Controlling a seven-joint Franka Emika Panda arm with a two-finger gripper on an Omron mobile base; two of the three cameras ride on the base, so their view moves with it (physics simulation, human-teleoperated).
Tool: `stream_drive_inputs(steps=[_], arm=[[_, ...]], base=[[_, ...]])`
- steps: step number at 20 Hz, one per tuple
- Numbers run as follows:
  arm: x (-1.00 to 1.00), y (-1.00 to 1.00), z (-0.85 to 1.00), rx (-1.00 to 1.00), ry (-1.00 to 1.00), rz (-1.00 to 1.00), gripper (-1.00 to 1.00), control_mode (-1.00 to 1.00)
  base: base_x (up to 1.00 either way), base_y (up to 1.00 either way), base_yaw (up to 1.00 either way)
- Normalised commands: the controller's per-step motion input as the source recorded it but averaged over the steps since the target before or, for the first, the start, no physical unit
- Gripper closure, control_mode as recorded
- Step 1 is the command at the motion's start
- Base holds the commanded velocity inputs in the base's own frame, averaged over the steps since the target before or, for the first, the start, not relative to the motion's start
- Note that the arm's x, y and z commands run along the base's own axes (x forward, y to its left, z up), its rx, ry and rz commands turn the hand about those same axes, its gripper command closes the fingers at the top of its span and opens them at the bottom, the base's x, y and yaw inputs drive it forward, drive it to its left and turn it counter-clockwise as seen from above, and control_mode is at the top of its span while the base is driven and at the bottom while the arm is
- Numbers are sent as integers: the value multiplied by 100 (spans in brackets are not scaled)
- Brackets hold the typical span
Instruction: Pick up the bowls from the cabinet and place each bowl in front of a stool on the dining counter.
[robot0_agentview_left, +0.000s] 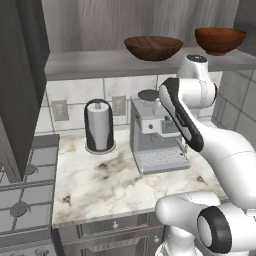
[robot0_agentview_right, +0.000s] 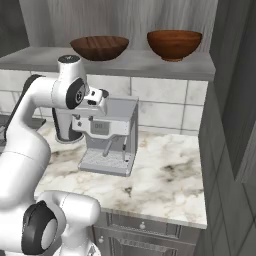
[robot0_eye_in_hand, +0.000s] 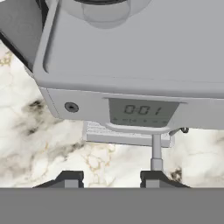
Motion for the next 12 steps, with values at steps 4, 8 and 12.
stream_drive_inputs(steps=[4, 8, 12], arm=[[-3, -22, 12, 0, 2, -4, -100, -100], [-21, -54, 62, 1, 4, -44, -100, -100], [-38, -61, 67, 5, 0, -60, -100, -100]], base=[[0, 0, 0], [0, 0, 0], [0, 0, 0]])
